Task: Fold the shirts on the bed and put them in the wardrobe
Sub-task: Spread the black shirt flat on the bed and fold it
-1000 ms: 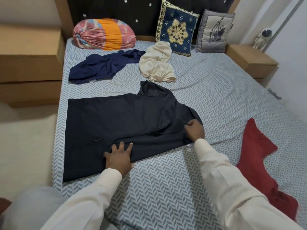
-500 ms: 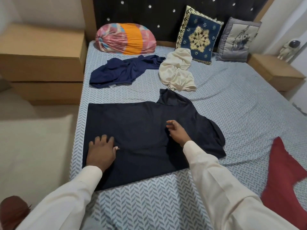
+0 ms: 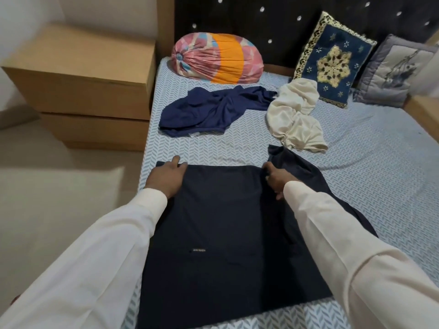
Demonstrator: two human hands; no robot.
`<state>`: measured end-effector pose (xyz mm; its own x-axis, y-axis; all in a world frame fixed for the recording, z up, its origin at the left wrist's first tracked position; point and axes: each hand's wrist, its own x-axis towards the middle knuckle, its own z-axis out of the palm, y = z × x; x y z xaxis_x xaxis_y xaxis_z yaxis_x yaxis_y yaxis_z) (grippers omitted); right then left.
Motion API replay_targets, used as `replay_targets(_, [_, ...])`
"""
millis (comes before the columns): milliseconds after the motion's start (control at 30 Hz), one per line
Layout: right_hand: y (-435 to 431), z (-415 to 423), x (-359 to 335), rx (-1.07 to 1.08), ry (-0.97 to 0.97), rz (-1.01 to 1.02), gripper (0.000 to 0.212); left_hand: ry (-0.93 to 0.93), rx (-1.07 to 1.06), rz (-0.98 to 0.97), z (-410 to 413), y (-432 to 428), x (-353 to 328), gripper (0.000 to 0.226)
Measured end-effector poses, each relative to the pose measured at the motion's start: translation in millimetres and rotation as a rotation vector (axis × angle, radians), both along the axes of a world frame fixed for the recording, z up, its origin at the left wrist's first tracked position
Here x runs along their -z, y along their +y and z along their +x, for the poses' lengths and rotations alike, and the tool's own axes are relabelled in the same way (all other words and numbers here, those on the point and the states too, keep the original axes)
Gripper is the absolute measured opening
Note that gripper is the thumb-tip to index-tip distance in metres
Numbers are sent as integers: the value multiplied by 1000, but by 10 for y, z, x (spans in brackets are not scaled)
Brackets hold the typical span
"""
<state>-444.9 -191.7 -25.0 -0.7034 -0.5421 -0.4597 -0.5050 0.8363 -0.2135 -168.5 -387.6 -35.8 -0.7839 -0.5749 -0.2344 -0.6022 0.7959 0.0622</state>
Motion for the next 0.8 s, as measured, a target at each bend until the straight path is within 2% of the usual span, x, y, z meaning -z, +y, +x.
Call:
replay_targets(100, [-145,-104,101,1,35,65,22,-44,-6,-11,-72,-222,4,46])
replay_targets(267, [-125,-214,211,149,-13,-70,19,32,-15,-44,-81,-350,46,30])
replay_targets(367, [-40,-222,230,229,-94,-128,30,93,13,-158,77,-360,29,20])
replay_targets(433, [49,-147,151,191,-109,-172,26,119,68,-236,225,-280,-35,16])
replay_targets(533, [332,90,-68,129,-133,-291,14,162,109,-205,497,-22,-130,17])
replay_targets(567, [452,143,-89,128,-110,-342,15,195,110,-182,597,73,-133,17])
replay_targets(700, [1001,464,-132,81,203,-443,14,380,76,-114,1009,496,-47,18])
replay_targets(800, [1335,750,-56,6,300,-449,16,438,61,-99,1223,754,42,26])
